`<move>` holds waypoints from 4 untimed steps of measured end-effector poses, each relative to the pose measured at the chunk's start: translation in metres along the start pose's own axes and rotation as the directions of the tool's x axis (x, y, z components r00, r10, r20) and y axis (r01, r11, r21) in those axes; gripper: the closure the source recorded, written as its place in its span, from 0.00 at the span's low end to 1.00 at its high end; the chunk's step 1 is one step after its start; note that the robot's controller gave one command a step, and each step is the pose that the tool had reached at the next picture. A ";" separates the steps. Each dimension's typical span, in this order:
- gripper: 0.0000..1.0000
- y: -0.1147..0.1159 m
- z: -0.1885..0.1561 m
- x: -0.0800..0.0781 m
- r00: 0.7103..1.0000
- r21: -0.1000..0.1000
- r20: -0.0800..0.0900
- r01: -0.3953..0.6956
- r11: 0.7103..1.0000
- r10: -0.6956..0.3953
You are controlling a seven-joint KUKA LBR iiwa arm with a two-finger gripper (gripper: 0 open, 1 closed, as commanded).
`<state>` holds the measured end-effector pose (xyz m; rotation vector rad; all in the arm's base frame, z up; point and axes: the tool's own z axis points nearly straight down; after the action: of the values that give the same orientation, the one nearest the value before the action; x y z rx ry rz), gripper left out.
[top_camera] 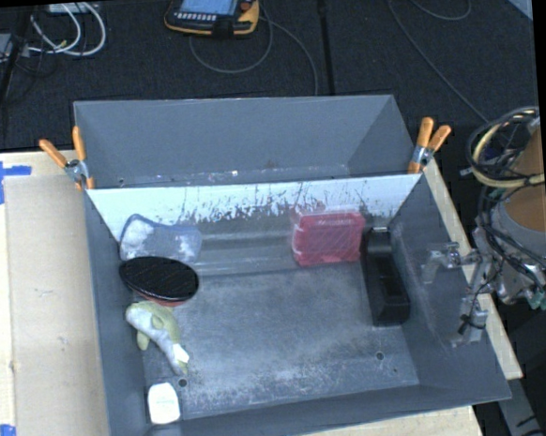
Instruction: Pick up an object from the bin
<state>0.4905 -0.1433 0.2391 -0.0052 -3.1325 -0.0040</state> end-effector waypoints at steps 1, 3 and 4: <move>0.00 0.001 -0.004 -0.002 1.000 0.002 0.008 0.005 1.000 -0.005; 0.00 -0.011 0.131 -0.029 1.000 0.001 0.011 -0.023 1.000 0.023; 0.00 -0.013 0.154 -0.046 0.992 0.009 0.020 0.126 0.992 -0.126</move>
Offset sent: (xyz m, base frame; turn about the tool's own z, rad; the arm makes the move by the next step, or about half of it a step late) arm 0.0839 -0.0057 -0.1691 -0.6975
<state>0.5351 -0.1558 0.0850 0.1942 -3.1468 0.0071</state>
